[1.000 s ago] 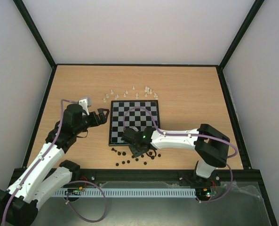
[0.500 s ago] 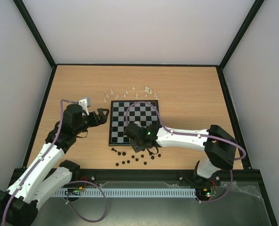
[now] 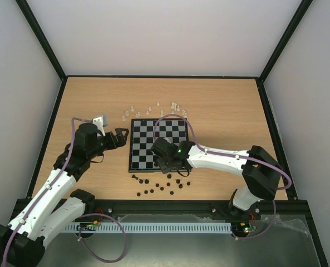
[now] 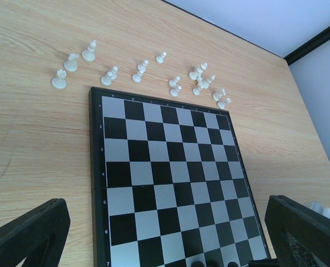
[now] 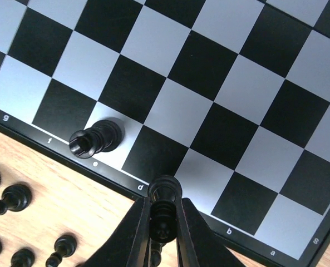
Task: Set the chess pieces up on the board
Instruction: Place the chess piece on the chessboard.
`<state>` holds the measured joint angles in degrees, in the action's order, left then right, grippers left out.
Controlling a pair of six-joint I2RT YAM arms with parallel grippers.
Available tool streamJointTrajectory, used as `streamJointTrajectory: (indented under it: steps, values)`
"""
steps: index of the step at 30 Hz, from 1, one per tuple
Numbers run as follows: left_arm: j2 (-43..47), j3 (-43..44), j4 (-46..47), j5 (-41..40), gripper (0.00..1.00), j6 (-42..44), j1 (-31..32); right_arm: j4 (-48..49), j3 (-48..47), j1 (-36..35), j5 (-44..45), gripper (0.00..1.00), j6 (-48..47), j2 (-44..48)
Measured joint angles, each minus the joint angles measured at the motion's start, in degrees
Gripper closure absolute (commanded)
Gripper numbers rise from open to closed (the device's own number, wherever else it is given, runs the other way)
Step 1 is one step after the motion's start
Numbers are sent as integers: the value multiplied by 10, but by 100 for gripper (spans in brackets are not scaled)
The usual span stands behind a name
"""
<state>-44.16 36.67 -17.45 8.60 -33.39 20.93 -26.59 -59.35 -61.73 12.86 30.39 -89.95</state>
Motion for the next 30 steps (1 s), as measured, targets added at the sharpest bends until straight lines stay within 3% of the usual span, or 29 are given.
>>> streamJointTrajectory:
  steps: [19, 30]
  values:
    - [0, 0, 0, -8, 1, 0, 0, 23, -21, 11, -16, 87, -27, -56]
    - [-1, 0, 0, -8, 1, 0, 0, 22, -22, 14, -10, 69, -26, -57]
